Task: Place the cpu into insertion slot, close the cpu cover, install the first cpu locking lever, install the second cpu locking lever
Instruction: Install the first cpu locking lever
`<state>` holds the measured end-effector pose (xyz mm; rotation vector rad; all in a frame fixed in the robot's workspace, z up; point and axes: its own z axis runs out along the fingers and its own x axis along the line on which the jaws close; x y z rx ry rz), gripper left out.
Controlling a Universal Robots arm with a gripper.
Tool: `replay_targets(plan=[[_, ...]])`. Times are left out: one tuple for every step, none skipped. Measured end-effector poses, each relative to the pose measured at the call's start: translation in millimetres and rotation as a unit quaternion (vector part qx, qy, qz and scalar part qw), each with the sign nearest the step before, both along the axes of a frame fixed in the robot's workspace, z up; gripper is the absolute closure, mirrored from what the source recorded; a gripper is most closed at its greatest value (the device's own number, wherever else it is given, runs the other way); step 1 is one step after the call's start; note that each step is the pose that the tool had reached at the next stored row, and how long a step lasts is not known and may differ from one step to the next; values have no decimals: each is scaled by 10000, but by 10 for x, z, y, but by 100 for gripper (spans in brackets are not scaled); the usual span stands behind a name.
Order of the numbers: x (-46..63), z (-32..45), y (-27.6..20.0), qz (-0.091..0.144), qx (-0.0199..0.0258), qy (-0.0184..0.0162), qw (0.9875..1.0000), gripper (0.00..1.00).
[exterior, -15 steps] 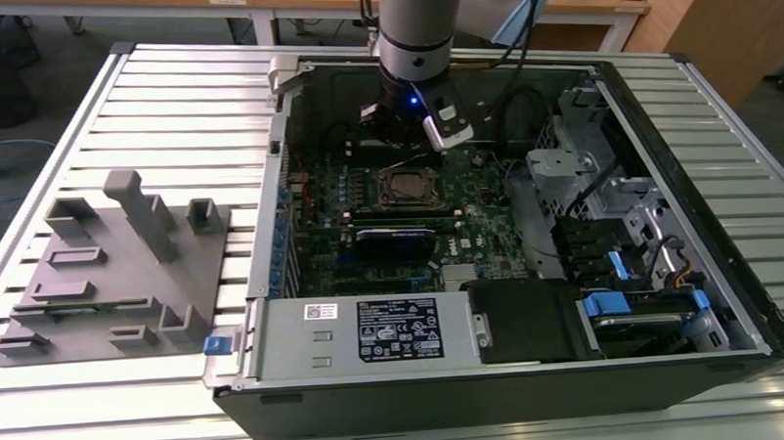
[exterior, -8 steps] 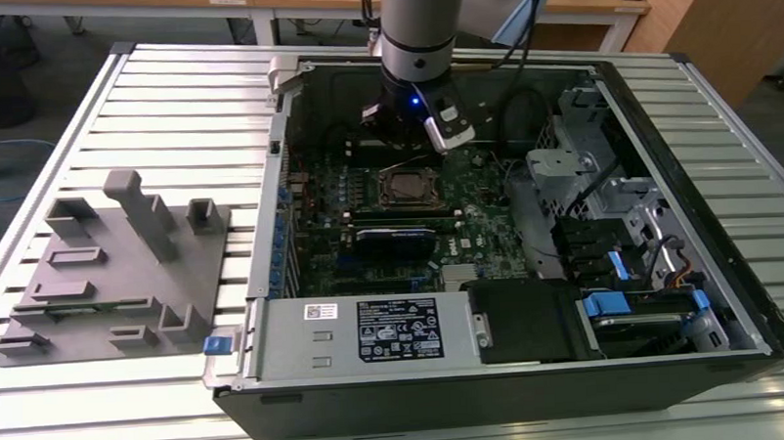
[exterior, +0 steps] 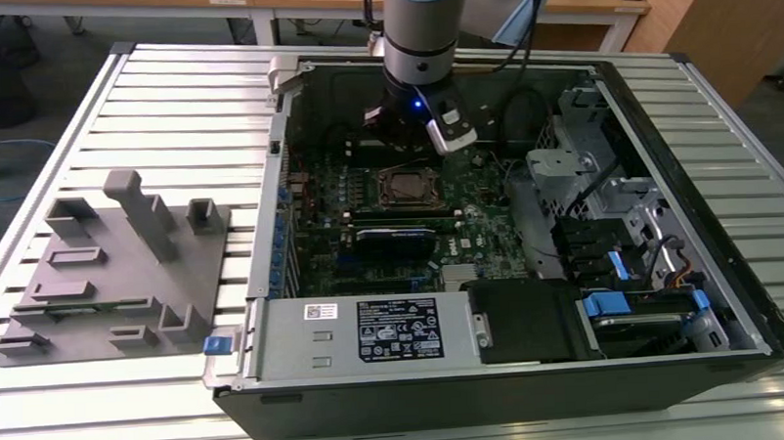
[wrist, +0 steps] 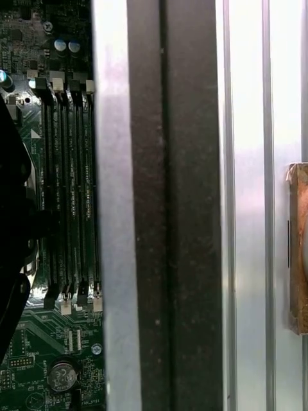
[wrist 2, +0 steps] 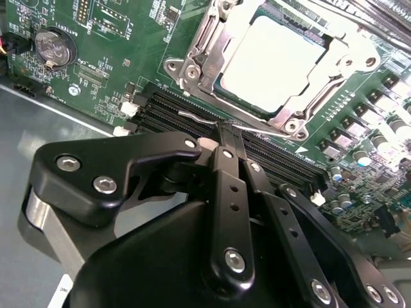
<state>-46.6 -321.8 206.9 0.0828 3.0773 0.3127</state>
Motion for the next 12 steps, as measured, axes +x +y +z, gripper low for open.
replay_targets(plan=[[2,-3,0,0,0,0,10000,89],[3,-4,0,0,-1,0,10000,89],[4,-5,0,-1,-1,1,10000,89],[4,-6,0,-1,-1,0,10000,89],[5,-6,1,-1,0,0,10000,89],[5,-6,1,0,0,0,10000,89],[5,-6,1,0,0,0,10000,89],[5,-7,1,0,1,0,10000,89],[5,-7,1,-7,0,0,10000,89],[6,-9,2,-25,1,0,10000,89],[8,-11,2,-56,0,0,10000,89],[9,-12,1,-97,0,0,10000,89]])
